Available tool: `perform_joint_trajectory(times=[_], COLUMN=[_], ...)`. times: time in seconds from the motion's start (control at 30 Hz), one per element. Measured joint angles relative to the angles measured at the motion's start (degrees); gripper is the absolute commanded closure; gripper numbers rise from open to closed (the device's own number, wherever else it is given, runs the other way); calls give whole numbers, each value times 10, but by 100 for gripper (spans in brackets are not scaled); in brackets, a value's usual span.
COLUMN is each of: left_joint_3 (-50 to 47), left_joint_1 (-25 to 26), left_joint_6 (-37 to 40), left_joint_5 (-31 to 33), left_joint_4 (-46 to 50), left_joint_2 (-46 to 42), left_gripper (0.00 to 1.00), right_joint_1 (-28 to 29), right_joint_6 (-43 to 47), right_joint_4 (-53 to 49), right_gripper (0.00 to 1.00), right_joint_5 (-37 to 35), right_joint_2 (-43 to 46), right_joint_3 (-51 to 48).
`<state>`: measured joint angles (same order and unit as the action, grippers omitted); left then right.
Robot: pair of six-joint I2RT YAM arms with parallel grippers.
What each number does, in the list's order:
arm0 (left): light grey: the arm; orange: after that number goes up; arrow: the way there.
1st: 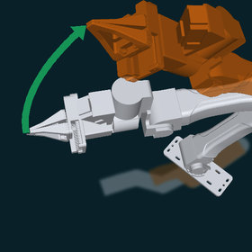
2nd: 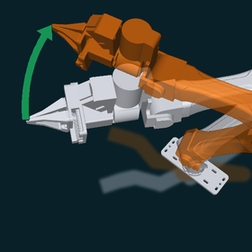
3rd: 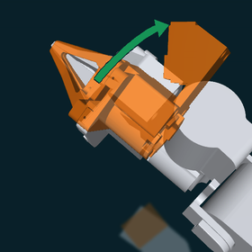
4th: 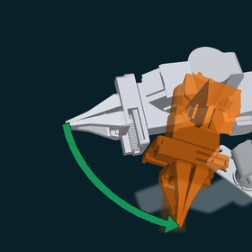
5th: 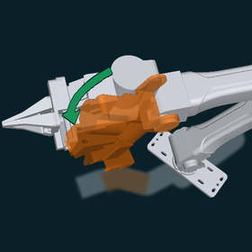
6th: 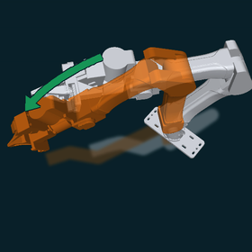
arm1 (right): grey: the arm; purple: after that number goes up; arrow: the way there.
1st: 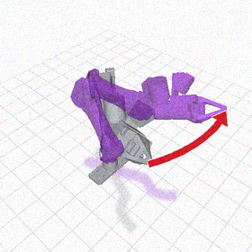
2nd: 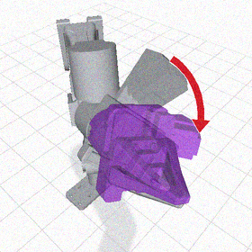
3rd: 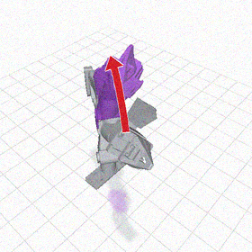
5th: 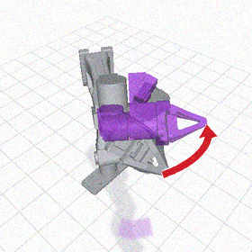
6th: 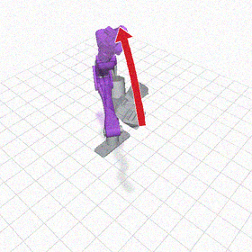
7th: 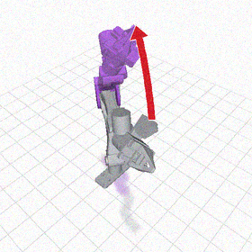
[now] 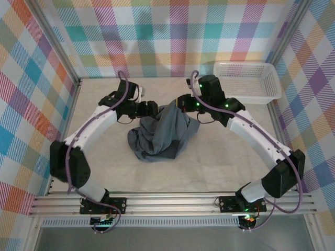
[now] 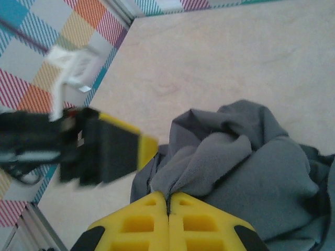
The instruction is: Fold the inside-out t-shirt
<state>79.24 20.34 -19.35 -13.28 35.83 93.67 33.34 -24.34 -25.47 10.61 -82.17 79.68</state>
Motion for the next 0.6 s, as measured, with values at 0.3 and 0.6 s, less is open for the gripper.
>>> perform_joint_trajectory(times=[0.3,0.6], left_joint_3=[33,60], left_joint_1=[-6,-13], left_joint_6=[40,12], left_joint_5=[0,-103], left_joint_4=[-20,-42], left_joint_2=[181,182], left_gripper=[47,100], right_joint_1=[0,8], right_joint_6=[-11,-69], right_joint_4=[30,42], right_gripper=[100,47], right_joint_5=[6,36], right_joint_2=[150,142], right_joint_3=[-210,-412])
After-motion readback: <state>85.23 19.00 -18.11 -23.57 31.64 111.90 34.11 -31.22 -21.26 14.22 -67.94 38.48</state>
